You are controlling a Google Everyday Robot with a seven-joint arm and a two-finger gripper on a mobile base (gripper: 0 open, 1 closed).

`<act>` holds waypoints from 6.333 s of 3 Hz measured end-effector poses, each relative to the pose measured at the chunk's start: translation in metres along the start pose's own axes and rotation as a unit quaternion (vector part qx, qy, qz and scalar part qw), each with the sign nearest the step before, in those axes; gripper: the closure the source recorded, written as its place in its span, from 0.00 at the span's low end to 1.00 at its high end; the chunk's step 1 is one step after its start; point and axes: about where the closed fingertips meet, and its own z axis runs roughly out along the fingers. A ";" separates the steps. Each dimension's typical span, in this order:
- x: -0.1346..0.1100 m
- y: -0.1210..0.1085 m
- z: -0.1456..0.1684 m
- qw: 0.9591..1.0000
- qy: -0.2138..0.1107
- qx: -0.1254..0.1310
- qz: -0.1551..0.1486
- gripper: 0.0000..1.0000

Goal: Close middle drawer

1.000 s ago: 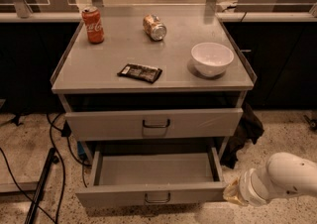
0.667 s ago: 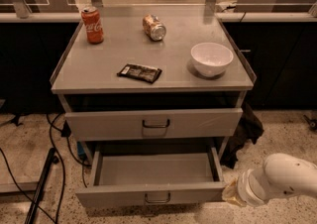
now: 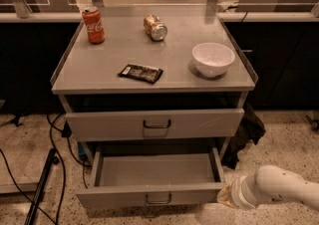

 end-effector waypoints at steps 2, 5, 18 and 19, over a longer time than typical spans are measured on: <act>0.002 -0.005 0.057 0.995 -0.101 -0.021 0.005 1.00; -0.004 -0.002 0.066 0.993 -0.115 0.006 -0.034 1.00; -0.045 -0.115 0.111 0.970 -0.163 0.117 -0.135 1.00; -0.025 -0.067 0.107 0.986 -0.133 0.028 -0.097 1.00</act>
Offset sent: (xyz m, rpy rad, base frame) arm 0.0216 0.0203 -0.0675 0.3650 -0.0545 0.0213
